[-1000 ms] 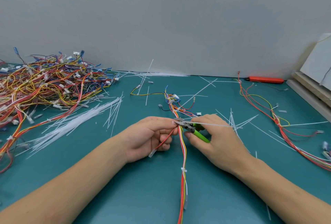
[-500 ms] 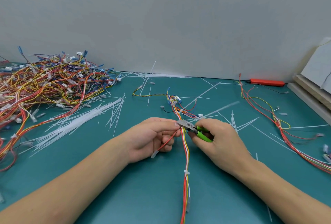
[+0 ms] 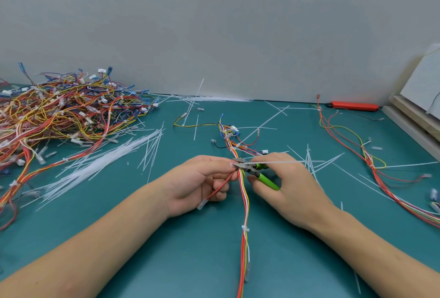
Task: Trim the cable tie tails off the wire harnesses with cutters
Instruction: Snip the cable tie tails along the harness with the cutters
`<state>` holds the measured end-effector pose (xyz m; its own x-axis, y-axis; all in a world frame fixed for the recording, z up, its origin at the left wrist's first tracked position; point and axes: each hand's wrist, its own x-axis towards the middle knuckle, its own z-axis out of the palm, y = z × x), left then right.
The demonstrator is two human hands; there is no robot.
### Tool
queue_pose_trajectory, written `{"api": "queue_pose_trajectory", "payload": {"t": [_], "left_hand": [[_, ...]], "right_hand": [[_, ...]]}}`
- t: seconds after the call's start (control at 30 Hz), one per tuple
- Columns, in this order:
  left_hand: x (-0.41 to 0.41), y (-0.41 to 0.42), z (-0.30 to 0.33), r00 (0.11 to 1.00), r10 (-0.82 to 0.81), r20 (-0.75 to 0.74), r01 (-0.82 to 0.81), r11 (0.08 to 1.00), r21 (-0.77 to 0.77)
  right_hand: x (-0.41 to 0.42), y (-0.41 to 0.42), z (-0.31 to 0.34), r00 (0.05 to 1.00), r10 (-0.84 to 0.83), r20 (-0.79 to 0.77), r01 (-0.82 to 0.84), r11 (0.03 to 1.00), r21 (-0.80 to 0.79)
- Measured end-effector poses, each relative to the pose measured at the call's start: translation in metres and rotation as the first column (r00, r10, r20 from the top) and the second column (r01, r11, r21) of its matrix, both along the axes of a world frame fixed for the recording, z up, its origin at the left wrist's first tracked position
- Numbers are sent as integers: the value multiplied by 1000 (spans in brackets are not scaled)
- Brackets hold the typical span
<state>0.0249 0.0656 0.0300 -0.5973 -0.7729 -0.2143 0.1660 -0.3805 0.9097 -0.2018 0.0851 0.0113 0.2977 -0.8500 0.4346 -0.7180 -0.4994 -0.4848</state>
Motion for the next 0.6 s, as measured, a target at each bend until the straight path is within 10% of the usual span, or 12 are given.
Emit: {"api": "queue_pose_trajectory", "payload": {"t": [0.6], "left_hand": [[0,2,1,1000,-18,8,18,1000,-25]], "right_hand": [[1,2,-3,998,-53,21,52,998,42]]}}
